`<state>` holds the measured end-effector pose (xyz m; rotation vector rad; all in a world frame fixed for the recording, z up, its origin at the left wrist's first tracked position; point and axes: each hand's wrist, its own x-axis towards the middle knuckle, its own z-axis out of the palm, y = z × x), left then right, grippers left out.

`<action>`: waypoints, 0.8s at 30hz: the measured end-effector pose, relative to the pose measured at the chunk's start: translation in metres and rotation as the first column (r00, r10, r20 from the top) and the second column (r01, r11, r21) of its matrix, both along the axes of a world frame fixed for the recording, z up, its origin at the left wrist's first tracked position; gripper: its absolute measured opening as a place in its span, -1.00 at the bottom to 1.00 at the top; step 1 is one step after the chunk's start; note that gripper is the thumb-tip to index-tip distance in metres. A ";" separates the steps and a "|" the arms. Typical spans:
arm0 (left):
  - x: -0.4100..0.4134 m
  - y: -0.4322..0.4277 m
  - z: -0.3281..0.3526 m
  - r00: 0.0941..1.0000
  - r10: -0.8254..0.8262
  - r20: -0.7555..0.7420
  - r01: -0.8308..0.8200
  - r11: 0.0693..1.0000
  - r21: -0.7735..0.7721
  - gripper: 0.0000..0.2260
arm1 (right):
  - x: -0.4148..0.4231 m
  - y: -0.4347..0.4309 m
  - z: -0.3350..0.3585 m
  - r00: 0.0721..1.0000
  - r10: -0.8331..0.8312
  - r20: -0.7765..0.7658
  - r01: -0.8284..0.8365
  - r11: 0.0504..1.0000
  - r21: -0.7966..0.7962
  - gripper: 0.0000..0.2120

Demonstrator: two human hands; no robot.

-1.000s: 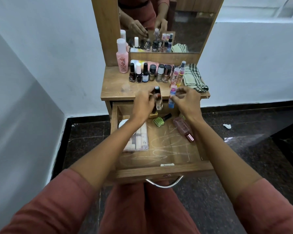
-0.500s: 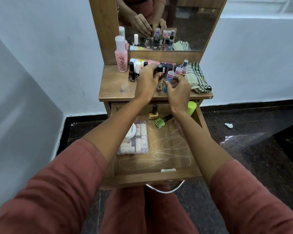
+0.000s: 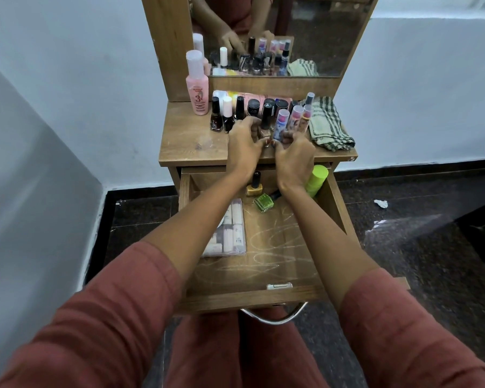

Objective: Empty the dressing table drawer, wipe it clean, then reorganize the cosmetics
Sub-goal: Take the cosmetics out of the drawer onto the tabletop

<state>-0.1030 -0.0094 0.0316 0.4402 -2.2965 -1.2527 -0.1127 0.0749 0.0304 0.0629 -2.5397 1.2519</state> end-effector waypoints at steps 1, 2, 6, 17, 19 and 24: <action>0.000 0.001 0.000 1.000 -0.004 -0.008 0.004 1.000 0.029 -0.71 | 0.000 0.000 0.000 1.000 -0.010 -0.004 0.010 1.000 0.014 -0.74; -0.001 0.001 0.000 1.000 -0.009 -0.013 0.009 0.999 0.054 -0.72 | 0.000 -0.001 0.000 1.000 -0.020 -0.003 0.020 0.999 0.027 -0.74; -0.004 0.003 0.001 1.000 -0.023 -0.015 0.024 0.992 0.123 -0.75 | 0.000 -0.001 0.000 0.999 -0.040 0.004 0.039 0.997 0.067 -0.76; 0.034 0.001 -0.015 0.989 0.012 -0.146 0.007 0.991 0.132 -0.86 | 0.020 0.030 -0.015 0.997 0.075 -0.019 -0.075 0.997 0.025 -0.90; 0.049 0.001 -0.025 0.984 0.022 -0.177 -0.005 0.995 0.100 -0.90 | 0.025 0.037 -0.022 0.993 0.117 0.035 -0.119 0.991 0.060 -0.91; 0.069 0.006 -0.054 0.999 0.011 -0.048 -0.009 0.999 0.046 -0.90 | 0.032 0.040 -0.038 0.956 0.073 0.284 -0.116 0.984 0.137 -0.82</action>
